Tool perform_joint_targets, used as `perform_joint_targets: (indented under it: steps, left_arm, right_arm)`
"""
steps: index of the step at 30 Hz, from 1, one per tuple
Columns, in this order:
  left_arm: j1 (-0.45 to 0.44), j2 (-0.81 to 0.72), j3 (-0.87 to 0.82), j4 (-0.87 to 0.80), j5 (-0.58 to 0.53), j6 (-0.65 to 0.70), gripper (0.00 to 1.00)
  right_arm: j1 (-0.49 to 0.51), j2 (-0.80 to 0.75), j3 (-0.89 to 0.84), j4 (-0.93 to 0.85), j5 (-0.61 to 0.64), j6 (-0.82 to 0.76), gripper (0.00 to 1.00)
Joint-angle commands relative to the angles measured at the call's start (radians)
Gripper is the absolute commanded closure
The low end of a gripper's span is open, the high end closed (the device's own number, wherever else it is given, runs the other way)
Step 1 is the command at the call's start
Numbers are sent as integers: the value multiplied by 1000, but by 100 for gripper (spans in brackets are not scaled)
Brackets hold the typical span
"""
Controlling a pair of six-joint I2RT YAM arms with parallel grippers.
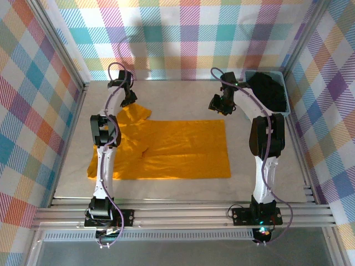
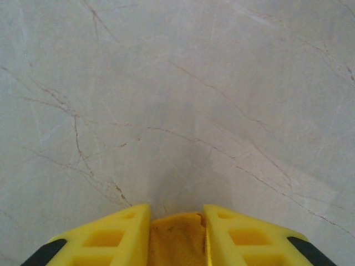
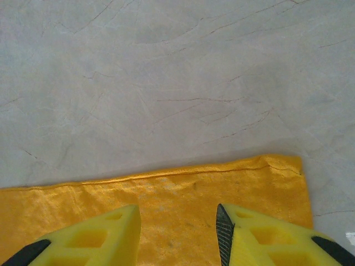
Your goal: Fold and stack the t-shirts
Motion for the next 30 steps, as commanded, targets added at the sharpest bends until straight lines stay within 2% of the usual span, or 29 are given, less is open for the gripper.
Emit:
perform_joint_targets:
  steps: [1,9,18,24,30]
  left_arm:
    - [-7,18,23,-57,-13,3,75]
    - [-9,-6,23,-88,-45,-16,100]
    - [-17,-98,17,-87,-70,-54,100]
    - [-20,-140,-19,-99,-51,-64,100]
    - [-21,-171,-55,-100,-31,-79,100]
  right_arm:
    - [-1,-32,3,2,-20,12,58]
    - [-1,-22,0,-8,7,12,58]
    - [-2,109,142,-214,262,79,59]
    - [-2,196,211,-261,295,97,60]
    - [-2,232,208,-240,269,99,60]
